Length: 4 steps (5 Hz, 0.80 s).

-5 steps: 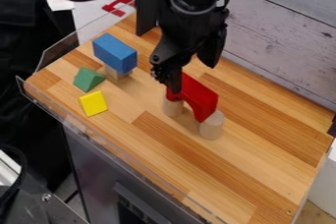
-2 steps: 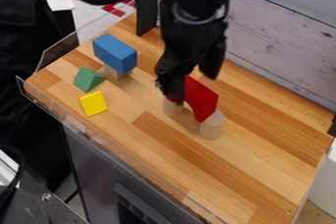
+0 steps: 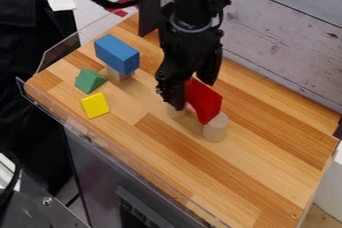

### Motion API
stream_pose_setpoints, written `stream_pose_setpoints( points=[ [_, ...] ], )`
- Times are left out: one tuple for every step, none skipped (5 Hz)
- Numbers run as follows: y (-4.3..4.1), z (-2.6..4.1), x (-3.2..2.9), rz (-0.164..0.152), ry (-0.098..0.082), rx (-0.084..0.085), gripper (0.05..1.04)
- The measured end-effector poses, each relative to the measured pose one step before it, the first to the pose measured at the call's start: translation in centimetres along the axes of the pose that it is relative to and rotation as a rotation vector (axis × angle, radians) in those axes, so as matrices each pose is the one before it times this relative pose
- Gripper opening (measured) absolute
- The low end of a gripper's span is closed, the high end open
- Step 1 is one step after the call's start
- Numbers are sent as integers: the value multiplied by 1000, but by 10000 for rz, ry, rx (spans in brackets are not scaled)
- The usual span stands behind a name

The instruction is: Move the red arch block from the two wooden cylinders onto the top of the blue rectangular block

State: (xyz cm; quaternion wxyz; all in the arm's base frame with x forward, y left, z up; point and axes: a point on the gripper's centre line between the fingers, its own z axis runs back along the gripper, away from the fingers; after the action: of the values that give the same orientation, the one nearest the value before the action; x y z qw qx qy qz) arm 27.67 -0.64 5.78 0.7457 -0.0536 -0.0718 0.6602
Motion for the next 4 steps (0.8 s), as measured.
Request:
stream_pose_setpoints(
  points=[
    [-310, 65, 130, 12, -69, -57, 967],
    [150, -444, 73, -20, -97, 157, 732],
    [54, -14, -22, -26, -3, 122, 562],
    [-343, 257, 76, -90, 294, -78, 561]
  ],
)
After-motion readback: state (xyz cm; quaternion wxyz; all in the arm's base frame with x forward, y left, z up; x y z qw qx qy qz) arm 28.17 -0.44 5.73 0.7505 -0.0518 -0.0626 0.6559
